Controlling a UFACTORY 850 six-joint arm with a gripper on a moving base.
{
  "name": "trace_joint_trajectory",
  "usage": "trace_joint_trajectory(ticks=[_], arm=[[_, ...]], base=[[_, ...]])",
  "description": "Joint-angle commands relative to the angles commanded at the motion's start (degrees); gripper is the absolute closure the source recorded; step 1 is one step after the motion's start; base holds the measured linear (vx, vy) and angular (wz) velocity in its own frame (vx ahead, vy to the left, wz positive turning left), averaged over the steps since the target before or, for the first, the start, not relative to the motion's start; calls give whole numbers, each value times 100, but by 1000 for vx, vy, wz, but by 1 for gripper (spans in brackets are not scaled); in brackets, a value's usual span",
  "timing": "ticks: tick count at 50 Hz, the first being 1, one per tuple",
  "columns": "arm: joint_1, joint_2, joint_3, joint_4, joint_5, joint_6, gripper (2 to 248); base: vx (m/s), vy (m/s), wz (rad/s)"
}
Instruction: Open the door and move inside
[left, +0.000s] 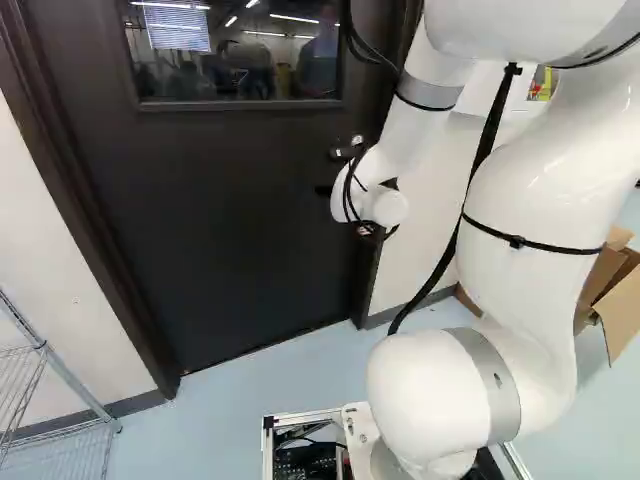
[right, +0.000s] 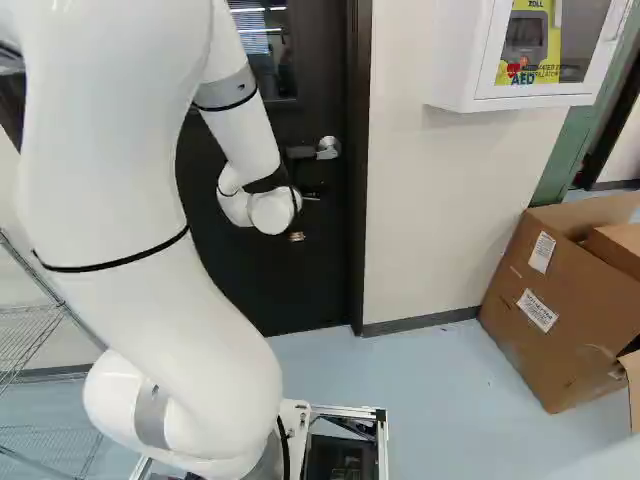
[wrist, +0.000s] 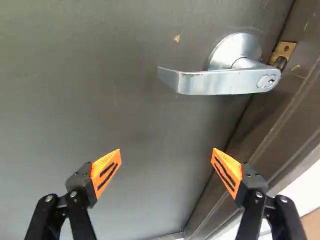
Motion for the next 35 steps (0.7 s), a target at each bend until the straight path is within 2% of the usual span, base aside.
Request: trace_joint_trajectory(ticks=[19, 35], arm=[[-86, -321, -362, -41, 213, 0, 3], [-162, -616, -703, -385, 342, 0, 3]], base=[[0, 0, 0], [0, 0, 0]])
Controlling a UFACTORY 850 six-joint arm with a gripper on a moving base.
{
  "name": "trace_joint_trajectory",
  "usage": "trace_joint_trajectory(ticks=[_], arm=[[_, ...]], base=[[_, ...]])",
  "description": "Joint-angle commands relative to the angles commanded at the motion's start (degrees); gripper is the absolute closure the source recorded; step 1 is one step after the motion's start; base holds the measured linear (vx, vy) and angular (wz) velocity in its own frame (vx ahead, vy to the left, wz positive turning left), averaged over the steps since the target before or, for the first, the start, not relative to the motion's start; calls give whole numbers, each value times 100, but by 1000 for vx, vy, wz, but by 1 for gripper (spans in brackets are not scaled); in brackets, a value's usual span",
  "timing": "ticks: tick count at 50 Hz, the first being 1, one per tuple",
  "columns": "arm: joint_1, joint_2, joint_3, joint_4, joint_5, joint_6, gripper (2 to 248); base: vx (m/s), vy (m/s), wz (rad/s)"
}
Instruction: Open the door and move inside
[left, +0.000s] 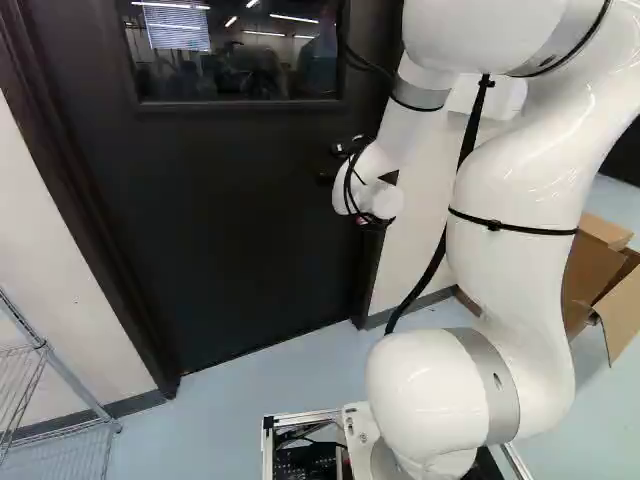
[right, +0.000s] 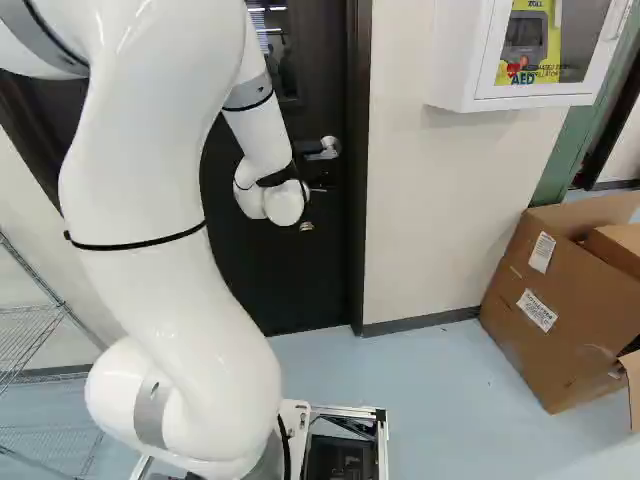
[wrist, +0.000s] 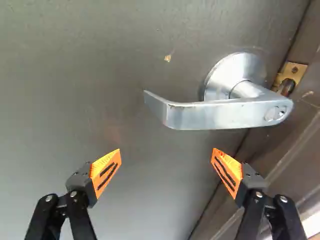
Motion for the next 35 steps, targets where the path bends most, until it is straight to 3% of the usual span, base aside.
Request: trace_joint_trajectory(ticks=[35], arm=[[-101, -823, -997, -784, 76, 0, 3]], base=[[0, 0, 0]])
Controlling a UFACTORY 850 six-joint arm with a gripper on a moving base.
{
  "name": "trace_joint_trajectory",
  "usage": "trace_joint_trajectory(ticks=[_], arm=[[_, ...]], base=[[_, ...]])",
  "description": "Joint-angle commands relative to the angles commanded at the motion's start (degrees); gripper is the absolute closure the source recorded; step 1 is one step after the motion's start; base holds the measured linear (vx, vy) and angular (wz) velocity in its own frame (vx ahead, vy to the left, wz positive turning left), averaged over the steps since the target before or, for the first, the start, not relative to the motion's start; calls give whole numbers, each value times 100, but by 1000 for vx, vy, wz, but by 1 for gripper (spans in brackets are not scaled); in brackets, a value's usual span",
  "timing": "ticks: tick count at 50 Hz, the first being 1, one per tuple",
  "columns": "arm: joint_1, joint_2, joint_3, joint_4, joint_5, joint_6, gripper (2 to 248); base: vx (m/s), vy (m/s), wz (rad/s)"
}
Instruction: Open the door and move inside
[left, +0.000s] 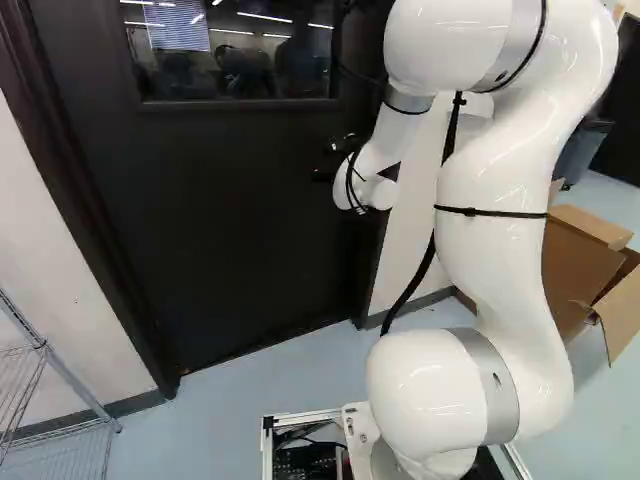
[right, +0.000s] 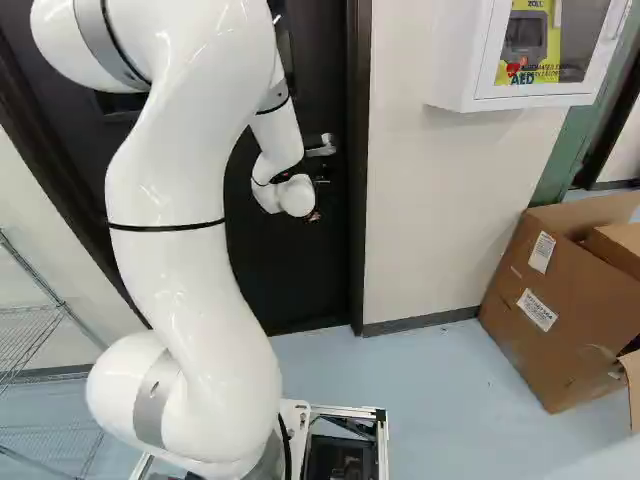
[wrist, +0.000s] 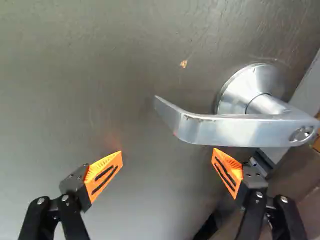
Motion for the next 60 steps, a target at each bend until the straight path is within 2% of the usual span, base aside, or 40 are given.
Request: trace_joint_trajectory(ticks=[43, 60], arm=[[27, -1140, -1485, -591, 150, 0, 3], [41, -1223, -1597, -613, 152, 0, 3]], base=[[0, 0, 0], [0, 0, 0]])
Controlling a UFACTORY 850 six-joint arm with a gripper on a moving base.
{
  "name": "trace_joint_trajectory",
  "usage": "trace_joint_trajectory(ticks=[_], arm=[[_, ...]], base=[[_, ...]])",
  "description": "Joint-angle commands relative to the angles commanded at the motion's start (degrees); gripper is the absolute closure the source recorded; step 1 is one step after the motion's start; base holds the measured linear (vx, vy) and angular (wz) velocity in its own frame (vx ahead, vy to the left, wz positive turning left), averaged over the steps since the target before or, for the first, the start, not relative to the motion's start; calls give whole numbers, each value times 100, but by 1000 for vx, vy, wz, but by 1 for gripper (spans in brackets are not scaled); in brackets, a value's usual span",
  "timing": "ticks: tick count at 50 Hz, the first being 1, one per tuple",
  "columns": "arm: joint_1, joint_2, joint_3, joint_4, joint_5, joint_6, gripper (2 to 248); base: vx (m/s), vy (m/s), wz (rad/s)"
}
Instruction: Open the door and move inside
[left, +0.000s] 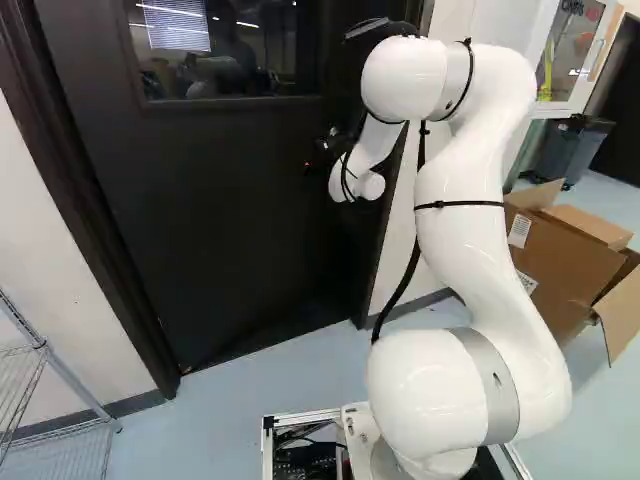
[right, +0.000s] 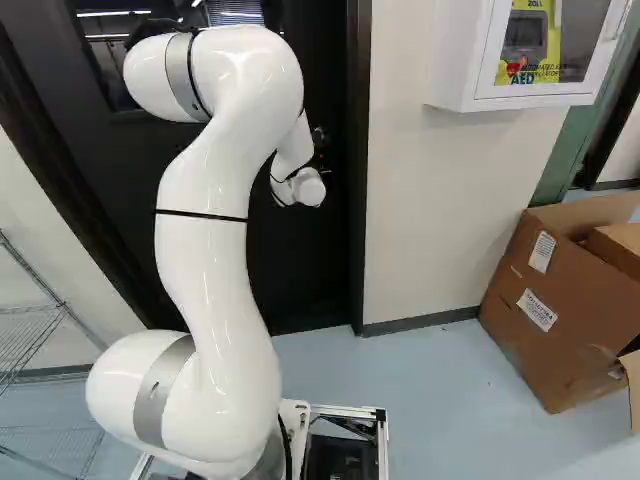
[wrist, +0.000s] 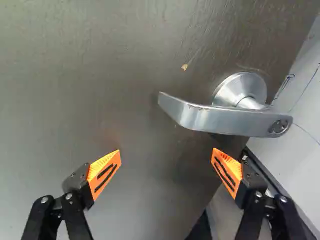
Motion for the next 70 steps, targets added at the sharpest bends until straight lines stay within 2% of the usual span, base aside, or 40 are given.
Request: trace_joint_trajectory(ticks=[22, 50, 70], arm=[[108, 293, 395, 0, 0, 0, 3], [392, 866, 1147, -74, 0, 0, 3], [656, 898, 1188, -79, 0, 0, 3]], base=[[0, 0, 0], [0, 0, 0], [0, 0, 0]])
